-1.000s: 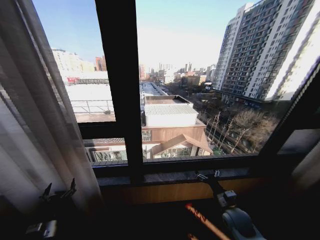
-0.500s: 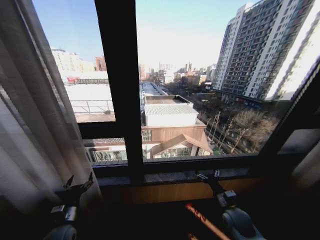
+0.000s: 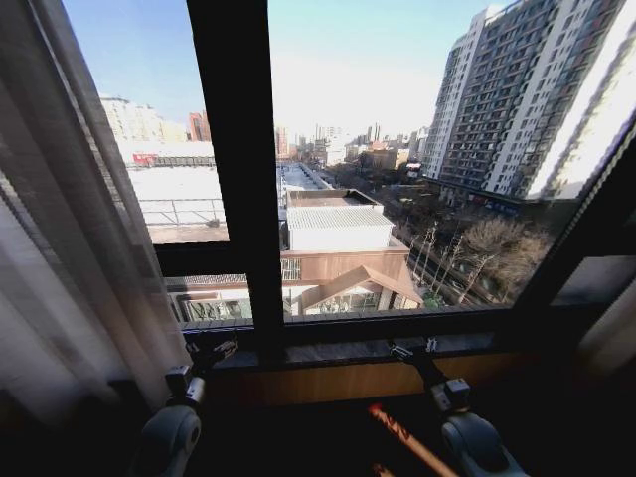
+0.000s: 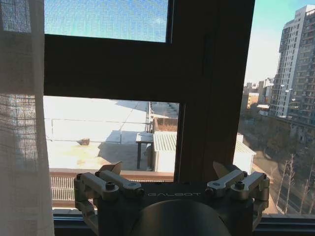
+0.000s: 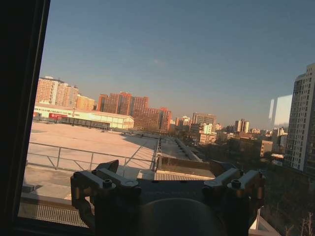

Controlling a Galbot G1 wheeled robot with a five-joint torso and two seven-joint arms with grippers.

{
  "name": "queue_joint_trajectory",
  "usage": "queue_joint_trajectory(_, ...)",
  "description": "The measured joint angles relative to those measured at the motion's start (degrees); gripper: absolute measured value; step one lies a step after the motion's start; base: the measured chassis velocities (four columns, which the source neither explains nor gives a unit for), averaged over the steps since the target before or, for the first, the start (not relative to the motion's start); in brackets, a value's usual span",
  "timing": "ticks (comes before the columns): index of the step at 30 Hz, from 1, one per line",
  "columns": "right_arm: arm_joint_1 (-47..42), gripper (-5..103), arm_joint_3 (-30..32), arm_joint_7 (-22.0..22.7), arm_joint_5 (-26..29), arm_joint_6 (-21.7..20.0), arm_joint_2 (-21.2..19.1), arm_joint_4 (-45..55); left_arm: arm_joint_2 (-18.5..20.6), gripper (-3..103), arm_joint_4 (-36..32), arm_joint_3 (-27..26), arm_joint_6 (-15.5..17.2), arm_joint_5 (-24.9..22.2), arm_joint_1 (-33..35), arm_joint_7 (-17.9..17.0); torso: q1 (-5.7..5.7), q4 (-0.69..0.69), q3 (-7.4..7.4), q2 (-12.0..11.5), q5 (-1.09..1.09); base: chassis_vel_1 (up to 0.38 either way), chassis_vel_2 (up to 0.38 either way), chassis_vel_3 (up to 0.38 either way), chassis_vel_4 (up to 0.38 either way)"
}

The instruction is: Open the curtains by pulling them apart, changing their state from closed to fully open.

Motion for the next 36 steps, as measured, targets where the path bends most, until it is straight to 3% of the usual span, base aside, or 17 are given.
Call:
queue_joint_trajectory(3,0.0,100,0.0,0.0,0.0,0.0,0.0,0.0,0.15,100,0.04,0.06,-0.32,0.11,-0.15,-0.02,0.0,-0.01,0.0,0.0,-0.01,0.0,0.0,0.0,0.0)
queue_joint_trajectory(7,0.0,100,0.0,0.0,0.0,0.0,0.0,0.0,1.13,100,1.26,-0.86,-4.0,0.63,-0.35,0.03,0.0,-0.01,0.0,0.0,0.0,0.0,0.0,0.0,0.0)
queue_joint_trajectory(9,0.0,100,0.0,0.0,0.0,0.0,0.0,-0.01,2.5,100,3.04,-2.22,-9.37,1.38,-0.56,0.42,0.0,0.0,0.0,0.0,-0.01,0.0,0.0,0.0,0.0)
queue_joint_trajectory(11,0.0,100,0.0,0.0,0.0,0.0,0.0,0.0,2.92,100,3.57,-2.62,-10.98,1.6,-0.64,0.54,0.0,0.0,0.0,0.0,-0.01,0.0,0.0,0.0,0.0)
queue_joint_trajectory(15,0.0,100,0.0,0.0,0.0,0.0,0.0,-0.01,5.07,100,6.41,-4.76,-19.5,2.74,-1.0,1.21,0.0,0.0,-0.01,0.0,-0.01,0.0,0.0,0.0,0.0)
queue_joint_trajectory(18,0.0,100,0.0,0.0,0.0,0.0,0.0,0.0,5.96,100,7.52,-5.62,-22.81,3.2,-1.15,1.43,0.0,-0.01,-0.01,0.0,-0.01,0.0,0.0,0.0,0.0)
queue_joint_trajectory(28,0.0,100,0.0,0.0,0.0,0.0,0.0,-0.01,6.28,100,10.04,-5.85,-25.31,3.6,-1.24,1.2,0.0,-0.02,-0.01,0.01,0.03,0.0,0.0,0.0,0.0)
queue_joint_trajectory(36,0.0,100,0.0,0.0,0.0,0.0,0.0,-0.01,4.19,100,23.74,-3.73,-27.81,4.29,-0.81,-3.12,0.0,0.01,0.0,0.01,-0.04,0.0,0.0,0.0,0.0)
